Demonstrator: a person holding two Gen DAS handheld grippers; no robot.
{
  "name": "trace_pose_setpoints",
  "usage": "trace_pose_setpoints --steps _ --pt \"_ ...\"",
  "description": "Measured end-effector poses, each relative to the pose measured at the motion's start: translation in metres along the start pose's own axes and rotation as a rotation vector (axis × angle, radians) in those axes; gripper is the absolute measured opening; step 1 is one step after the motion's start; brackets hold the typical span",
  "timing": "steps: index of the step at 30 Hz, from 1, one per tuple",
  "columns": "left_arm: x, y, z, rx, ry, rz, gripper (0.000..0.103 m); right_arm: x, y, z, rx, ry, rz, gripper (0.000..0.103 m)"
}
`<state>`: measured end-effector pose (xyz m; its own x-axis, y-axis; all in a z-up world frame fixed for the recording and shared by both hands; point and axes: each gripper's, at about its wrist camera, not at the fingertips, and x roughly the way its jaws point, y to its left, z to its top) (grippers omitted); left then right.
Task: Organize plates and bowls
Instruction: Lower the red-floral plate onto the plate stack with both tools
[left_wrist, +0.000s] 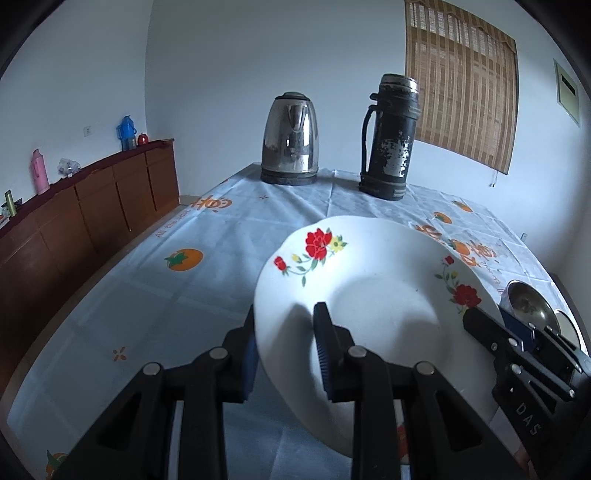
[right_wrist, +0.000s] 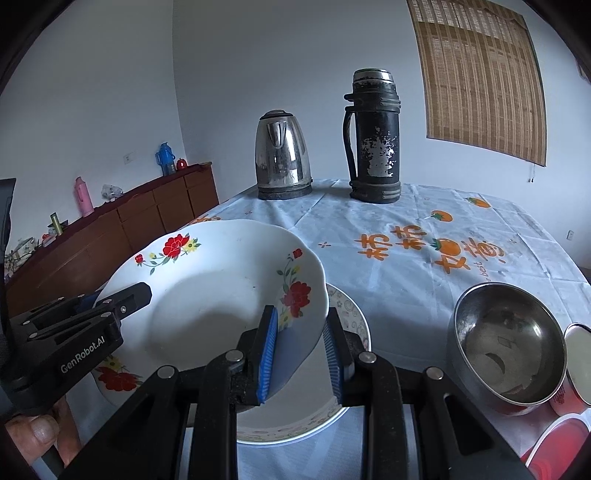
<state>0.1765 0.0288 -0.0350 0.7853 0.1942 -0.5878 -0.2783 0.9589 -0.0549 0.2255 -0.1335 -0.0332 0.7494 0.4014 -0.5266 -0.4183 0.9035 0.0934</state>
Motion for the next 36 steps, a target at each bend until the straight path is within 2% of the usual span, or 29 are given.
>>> trace_pose_setpoints --steps 21,36 --pt "0.004 -0.04 -0.003 0.06 0.01 -0.051 0.025 -0.007 -0.038 -0.009 0.054 0.001 -0.064 0.027" --pt "0.015 -0.042 -0.009 0.067 0.041 -0.064 0.025 -0.003 -0.041 -0.011 0.044 0.019 -0.092 0.027"
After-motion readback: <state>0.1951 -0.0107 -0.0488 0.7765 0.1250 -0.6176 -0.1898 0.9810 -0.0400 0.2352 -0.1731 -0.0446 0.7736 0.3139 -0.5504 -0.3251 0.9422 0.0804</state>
